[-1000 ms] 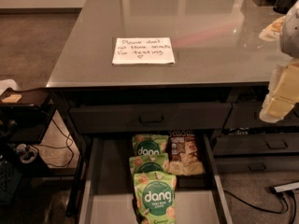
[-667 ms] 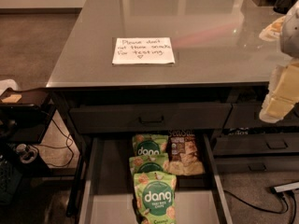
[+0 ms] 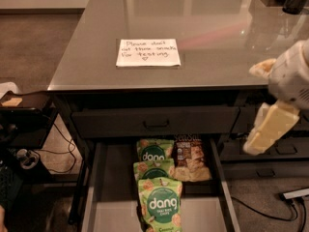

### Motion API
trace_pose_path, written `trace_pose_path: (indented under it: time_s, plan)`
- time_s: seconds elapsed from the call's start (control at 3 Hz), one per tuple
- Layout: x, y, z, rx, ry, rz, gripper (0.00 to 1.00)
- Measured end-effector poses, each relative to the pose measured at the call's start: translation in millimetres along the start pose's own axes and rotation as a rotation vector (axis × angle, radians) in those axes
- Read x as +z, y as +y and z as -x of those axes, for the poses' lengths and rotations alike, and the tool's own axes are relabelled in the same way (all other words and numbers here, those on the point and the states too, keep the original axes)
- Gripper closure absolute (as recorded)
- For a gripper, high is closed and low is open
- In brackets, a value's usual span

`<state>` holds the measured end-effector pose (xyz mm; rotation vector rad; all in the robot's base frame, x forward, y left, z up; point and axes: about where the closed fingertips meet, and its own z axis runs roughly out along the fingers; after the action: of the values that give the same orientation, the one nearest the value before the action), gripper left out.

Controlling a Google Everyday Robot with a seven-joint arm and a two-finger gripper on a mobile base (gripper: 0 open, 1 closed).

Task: Pick brown chip bag from middle drawer and place on counter

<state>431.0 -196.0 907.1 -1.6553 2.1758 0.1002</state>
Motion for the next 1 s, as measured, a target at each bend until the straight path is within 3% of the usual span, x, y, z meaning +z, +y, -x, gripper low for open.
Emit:
trace_pose_path:
  time_s: [0.33, 0.67, 1.0]
  plan:
    - [40.4, 15.0, -6.8, 0.027, -0.089, 0.033, 0.0]
    - [91.1, 34.4, -14.1, 0.027, -0.135, 0.115, 0.0]
    - [142.4, 68.9, -24.2, -0.002, -0.114, 0.244, 0.0]
